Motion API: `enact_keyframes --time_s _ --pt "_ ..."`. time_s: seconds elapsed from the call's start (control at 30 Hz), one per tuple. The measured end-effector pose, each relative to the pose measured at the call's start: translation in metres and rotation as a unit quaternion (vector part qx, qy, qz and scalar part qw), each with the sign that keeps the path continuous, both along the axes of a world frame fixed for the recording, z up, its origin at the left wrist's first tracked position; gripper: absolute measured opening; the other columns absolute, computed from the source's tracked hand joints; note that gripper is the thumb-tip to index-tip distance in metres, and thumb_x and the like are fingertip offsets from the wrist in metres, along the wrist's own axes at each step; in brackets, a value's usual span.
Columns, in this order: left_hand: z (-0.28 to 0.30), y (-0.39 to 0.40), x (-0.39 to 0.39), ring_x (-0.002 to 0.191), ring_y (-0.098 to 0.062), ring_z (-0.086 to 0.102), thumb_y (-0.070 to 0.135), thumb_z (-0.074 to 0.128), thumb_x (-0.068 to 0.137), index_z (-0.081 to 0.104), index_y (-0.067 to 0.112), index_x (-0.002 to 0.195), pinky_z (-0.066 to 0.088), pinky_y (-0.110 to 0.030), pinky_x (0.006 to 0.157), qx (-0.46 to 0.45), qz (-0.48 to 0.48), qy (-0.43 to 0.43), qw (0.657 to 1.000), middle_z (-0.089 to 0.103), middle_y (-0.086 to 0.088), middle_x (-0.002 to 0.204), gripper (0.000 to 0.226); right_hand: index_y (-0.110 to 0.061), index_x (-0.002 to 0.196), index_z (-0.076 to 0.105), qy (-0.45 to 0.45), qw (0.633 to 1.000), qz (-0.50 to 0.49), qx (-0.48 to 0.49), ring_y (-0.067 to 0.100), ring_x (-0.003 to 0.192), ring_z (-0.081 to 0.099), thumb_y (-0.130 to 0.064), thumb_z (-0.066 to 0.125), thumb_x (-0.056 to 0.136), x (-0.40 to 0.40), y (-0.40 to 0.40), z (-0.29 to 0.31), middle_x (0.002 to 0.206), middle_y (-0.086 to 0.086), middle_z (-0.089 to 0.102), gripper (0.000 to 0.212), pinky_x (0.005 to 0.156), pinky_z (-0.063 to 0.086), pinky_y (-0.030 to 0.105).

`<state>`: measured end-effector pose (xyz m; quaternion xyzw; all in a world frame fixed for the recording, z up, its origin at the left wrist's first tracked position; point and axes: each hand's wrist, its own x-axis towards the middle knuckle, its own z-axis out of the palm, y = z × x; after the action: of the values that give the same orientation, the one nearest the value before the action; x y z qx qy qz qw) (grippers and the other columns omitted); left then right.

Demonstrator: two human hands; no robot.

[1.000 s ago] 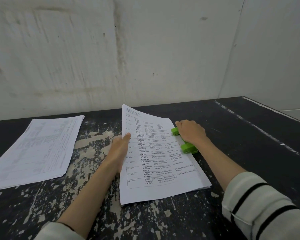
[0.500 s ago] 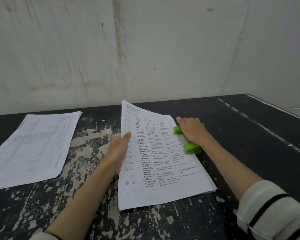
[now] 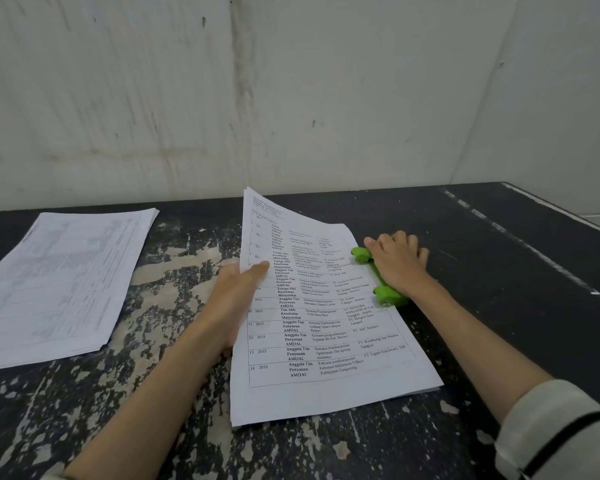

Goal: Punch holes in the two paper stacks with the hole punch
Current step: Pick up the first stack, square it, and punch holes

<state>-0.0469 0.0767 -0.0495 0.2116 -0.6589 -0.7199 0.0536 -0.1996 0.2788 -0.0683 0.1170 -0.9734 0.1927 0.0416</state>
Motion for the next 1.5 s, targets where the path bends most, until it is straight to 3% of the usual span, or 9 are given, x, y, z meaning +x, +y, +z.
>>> enact_keyframes --time_s 0.47,0.63,0.77,0.97,1.1,1.23,1.33,1.4,1.5 --pt "0.004 0.003 0.004 0.072 -0.014 0.07 0.014 0.048 0.094 0.06 0.013 0.108 0.053 -0.023 0.047 -0.03 -0.011 0.005 0.999 0.072 0.0 0.085 0.018 -0.011 0.134 0.042 -0.032 0.996 0.009 0.082 0.035 0.127 0.032 -0.038 0.014 0.099 0.014 -0.01 0.025 0.14 0.016 0.036 0.052 0.105 0.026 0.05" --pt "0.003 0.002 0.004 0.062 -0.009 0.071 0.013 0.049 0.093 0.059 0.013 0.11 0.051 -0.019 0.042 -0.029 -0.016 0.009 0.999 0.072 0.001 0.084 0.019 -0.01 0.101 0.044 -0.099 0.995 -0.01 -0.001 0.039 0.115 0.042 -0.019 0.02 0.097 0.015 -0.023 0.039 0.127 0.023 0.047 0.026 0.098 0.037 0.047" --pt "0.002 0.002 0.003 0.061 -0.008 0.071 0.011 0.049 0.093 0.059 0.012 0.113 0.052 -0.02 0.043 -0.026 -0.021 0.015 0.999 0.071 0.001 0.084 0.022 -0.01 0.092 0.038 -0.092 0.995 0.015 0.028 0.038 0.11 0.045 -0.017 0.022 0.097 0.014 -0.024 0.038 0.12 0.023 0.05 0.018 0.093 0.039 0.045" --pt "0.001 0.002 0.002 0.08 -0.017 0.069 0.009 0.051 0.092 0.056 0.007 0.121 0.054 -0.027 0.053 -0.019 -0.023 0.015 0.999 0.07 -0.002 0.094 0.03 -0.01 0.074 0.035 -0.084 0.994 0.034 0.065 0.039 0.11 0.046 -0.019 0.02 0.097 0.011 -0.024 0.037 0.119 0.023 0.051 0.029 0.093 0.039 0.046" --pt "-0.001 0.001 0.001 0.077 -0.016 0.069 0.006 0.05 0.092 0.056 0.007 0.12 0.055 -0.024 0.05 -0.028 -0.022 0.013 0.999 0.069 0.001 0.088 0.029 -0.009 0.088 0.037 -0.087 0.993 0.036 0.071 0.04 0.113 0.046 -0.021 0.021 0.098 0.01 -0.024 0.039 0.116 0.021 0.051 0.023 0.098 0.037 0.05" --pt "-0.001 -0.002 0.0 0.077 -0.019 0.07 0.007 0.051 0.092 0.056 0.008 0.118 0.057 -0.029 0.05 -0.02 -0.013 -0.002 1.0 0.071 -0.003 0.092 0.027 -0.011 0.072 0.038 -0.094 0.992 0.039 0.078 0.039 0.116 0.045 -0.022 0.022 0.097 0.011 -0.023 0.041 0.101 0.014 0.046 0.031 0.099 0.035 0.05" --pt "0.002 -0.007 0.003 0.076 -0.021 0.071 0.007 0.051 0.092 0.058 0.006 0.118 0.058 -0.031 0.053 -0.019 -0.01 -0.003 1.0 0.071 -0.005 0.09 0.027 -0.005 0.103 0.054 -0.091 0.99 0.044 0.098 0.039 0.125 0.04 -0.027 0.021 0.099 0.009 -0.022 0.042 0.129 0.017 0.05 0.04 0.105 0.03 0.053" --pt "0.005 -0.013 0.005 0.078 -0.023 0.07 0.008 0.051 0.092 0.057 0.005 0.119 0.059 -0.034 0.056 -0.023 -0.001 -0.003 1.0 0.071 -0.007 0.092 0.028 -0.006 0.13 0.048 -0.091 0.99 0.044 0.097 0.037 0.131 0.035 -0.031 0.021 0.1 0.009 -0.021 0.041 0.142 0.016 0.043 0.048 0.109 0.026 0.054" --pt "0.011 -0.028 0.01 0.082 -0.026 0.068 0.008 0.052 0.092 0.056 0.005 0.12 0.057 -0.038 0.061 -0.022 0.016 -0.005 1.0 0.07 -0.007 0.094 0.029 -0.008 0.137 0.042 -0.107 0.99 0.041 0.085 0.037 0.135 0.031 -0.032 0.021 0.1 0.01 -0.021 0.044 0.147 0.015 0.038 0.049 0.112 0.021 0.054"
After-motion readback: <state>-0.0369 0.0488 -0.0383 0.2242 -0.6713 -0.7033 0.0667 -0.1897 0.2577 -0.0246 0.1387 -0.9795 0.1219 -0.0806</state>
